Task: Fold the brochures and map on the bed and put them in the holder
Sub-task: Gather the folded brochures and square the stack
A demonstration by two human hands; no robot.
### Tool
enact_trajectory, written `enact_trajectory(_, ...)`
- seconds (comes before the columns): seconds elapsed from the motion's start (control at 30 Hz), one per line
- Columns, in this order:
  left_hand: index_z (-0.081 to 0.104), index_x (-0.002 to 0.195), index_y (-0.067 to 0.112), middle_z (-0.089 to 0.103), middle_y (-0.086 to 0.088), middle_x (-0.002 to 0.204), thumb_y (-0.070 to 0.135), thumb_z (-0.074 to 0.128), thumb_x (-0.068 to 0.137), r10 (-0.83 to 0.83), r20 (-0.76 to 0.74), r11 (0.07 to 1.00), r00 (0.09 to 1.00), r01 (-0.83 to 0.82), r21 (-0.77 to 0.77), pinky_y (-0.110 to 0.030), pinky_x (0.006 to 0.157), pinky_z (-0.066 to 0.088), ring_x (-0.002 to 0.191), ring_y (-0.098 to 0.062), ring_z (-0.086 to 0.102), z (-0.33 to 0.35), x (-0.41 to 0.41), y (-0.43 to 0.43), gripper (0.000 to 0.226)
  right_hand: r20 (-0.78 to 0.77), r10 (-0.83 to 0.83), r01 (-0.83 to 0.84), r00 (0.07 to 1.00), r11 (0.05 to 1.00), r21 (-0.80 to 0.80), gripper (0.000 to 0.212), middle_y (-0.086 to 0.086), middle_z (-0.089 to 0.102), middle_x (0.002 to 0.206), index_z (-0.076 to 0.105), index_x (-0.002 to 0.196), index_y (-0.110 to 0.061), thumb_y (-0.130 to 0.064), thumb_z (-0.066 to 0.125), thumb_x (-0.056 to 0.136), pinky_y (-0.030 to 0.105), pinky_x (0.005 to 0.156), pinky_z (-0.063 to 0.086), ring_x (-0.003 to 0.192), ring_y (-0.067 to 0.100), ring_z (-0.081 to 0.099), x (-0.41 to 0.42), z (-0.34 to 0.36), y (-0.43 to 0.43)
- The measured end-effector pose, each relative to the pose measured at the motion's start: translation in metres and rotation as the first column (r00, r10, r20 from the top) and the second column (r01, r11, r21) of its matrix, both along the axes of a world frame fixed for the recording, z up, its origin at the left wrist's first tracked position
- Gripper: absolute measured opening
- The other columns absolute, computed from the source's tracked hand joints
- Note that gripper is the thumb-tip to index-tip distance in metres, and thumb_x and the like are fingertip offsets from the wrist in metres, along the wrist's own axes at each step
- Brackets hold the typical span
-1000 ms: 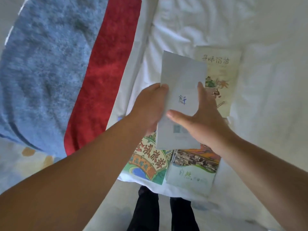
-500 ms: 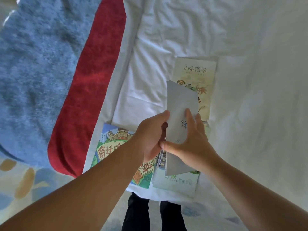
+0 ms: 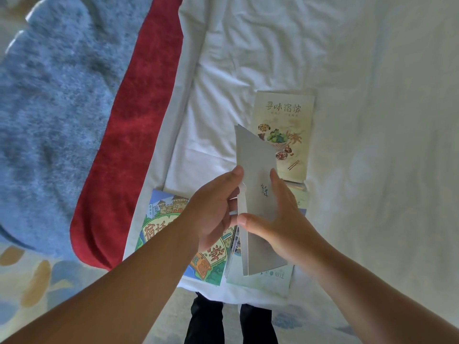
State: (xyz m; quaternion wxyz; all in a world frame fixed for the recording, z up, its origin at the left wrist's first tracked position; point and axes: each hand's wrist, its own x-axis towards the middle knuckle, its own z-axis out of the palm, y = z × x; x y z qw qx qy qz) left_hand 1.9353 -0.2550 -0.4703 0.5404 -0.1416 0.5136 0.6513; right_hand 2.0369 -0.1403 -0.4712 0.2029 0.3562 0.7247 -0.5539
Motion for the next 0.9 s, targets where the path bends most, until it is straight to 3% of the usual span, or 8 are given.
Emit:
enact_trajectory(0.13, 0.069, 0.107, 0.017, 0.074, -0.002, 0.091, 0.041, 0.053, 0.095, -0.038, -0.115, 0.997, 0.993, 0.03, -0.069, -0.025, 0.057, 0.053, 0.078, -0.016, 0.071, 0.004, -0.006, -0.007, 0.031, -0.089, -0.143, 0.106, 0.986, 0.938, -0.329, 0.119, -0.015, 0.04, 0.148, 0.006, 0.149, -0.055, -0.059, 0.073, 0.051, 0.033, 0.09, 0.054, 0.123, 0.009, 0.055, 0.0, 0.003, -0.002)
enact_trajectory(0.23, 0.074, 0.089, 0.017, 0.071, -0.007, 0.081, 0.028, 0.057, 0.096, -0.055, -0.319, 0.979, 0.946, -0.012, -0.203, -0.028, 0.056, 0.054, 0.069, -0.018, 0.069, 0.008, -0.013, -0.013, 0.022, -0.14, -0.176, 0.096, 0.974, 0.89, -0.446, 0.1, -0.044, 0.061, 0.105, 0.01, 0.15, -0.051, -0.042, 0.068, 0.069, 0.011, 0.064, 0.054, 0.094, -0.011, 0.065, 0.001, -0.001, -0.003)
enact_trajectory(0.3, 0.075, 0.081, 0.016, 0.069, -0.006, 0.072, 0.022, 0.058, 0.094, -0.087, -0.442, 0.966, 0.893, -0.032, -0.256, -0.029, 0.055, 0.054, 0.064, -0.015, 0.066, 0.011, -0.016, -0.016, 0.023, -0.162, -0.166, 0.083, 0.973, 0.902, -0.423, 0.088, -0.048, 0.061, 0.091, 0.014, 0.145, -0.054, -0.034, 0.061, 0.073, 0.009, 0.063, 0.052, 0.088, -0.016, 0.064, 0.0, -0.002, -0.007)
enact_trajectory(0.43, 0.076, 0.077, 0.022, 0.071, -0.005, 0.072, 0.016, 0.059, 0.091, -0.144, -0.579, 0.946, 0.802, -0.06, -0.319, -0.028, 0.049, 0.056, 0.06, -0.005, 0.065, 0.018, -0.018, -0.014, 0.023, -0.203, -0.101, 0.051, 0.974, 0.97, -0.239, 0.071, -0.031, 0.057, 0.127, 0.029, 0.133, -0.069, -0.037, 0.052, 0.073, 0.019, 0.073, 0.051, 0.11, -0.002, 0.062, -0.007, 0.003, -0.02)
enact_trajectory(0.67, 0.076, 0.075, 0.033, 0.074, 0.006, 0.073, 0.022, 0.058, 0.091, -0.186, -0.599, 0.935, 0.779, -0.046, -0.351, -0.031, 0.054, 0.06, 0.067, -0.008, 0.072, 0.019, -0.021, -0.011, 0.028, -0.222, -0.012, -0.012, 0.975, 0.995, -0.104, 0.059, -0.034, 0.058, 0.125, 0.032, 0.148, -0.043, -0.014, 0.045, 0.098, 0.01, 0.081, 0.046, 0.107, -0.015, 0.057, -0.011, 0.01, -0.02)
enact_trajectory(0.77, 0.077, 0.077, 0.03, 0.074, 0.007, 0.074, 0.024, 0.059, 0.092, -0.177, -0.588, 0.935, 0.789, -0.052, -0.351, -0.029, 0.053, 0.059, 0.068, -0.008, 0.072, 0.018, -0.022, -0.012, 0.024, -0.205, 0.017, -0.034, 0.979, 0.996, -0.077, 0.056, -0.041, 0.058, 0.116, 0.032, 0.15, -0.039, -0.015, 0.043, 0.1, 0.02, 0.09, 0.048, 0.105, -0.012, 0.059, -0.012, 0.013, -0.019)
enact_trajectory(0.83, 0.076, 0.082, 0.028, 0.075, 0.006, 0.074, 0.025, 0.059, 0.093, -0.171, -0.58, 0.935, 0.796, -0.055, -0.351, -0.029, 0.053, 0.059, 0.068, -0.009, 0.072, 0.017, -0.022, -0.012, 0.02, -0.202, 0.054, -0.063, 0.978, 0.997, -0.038, 0.055, -0.032, 0.057, 0.125, 0.029, 0.152, -0.037, -0.019, 0.041, 0.102, 0.029, 0.1, 0.046, 0.11, -0.007, 0.058, -0.014, 0.015, -0.019)
enact_trajectory(0.9, 0.076, 0.082, 0.028, 0.075, 0.006, 0.074, 0.025, 0.06, 0.093, -0.166, -0.578, 0.934, 0.799, -0.06, -0.352, -0.029, 0.053, 0.059, 0.069, -0.009, 0.072, 0.016, -0.022, -0.012, 0.02, -0.199, 0.114, -0.109, 0.973, 0.993, 0.036, 0.053, -0.022, 0.061, 0.126, 0.027, 0.153, -0.037, -0.022, 0.037, 0.103, 0.024, 0.092, 0.048, 0.105, -0.006, 0.059, -0.017, 0.017, -0.02)
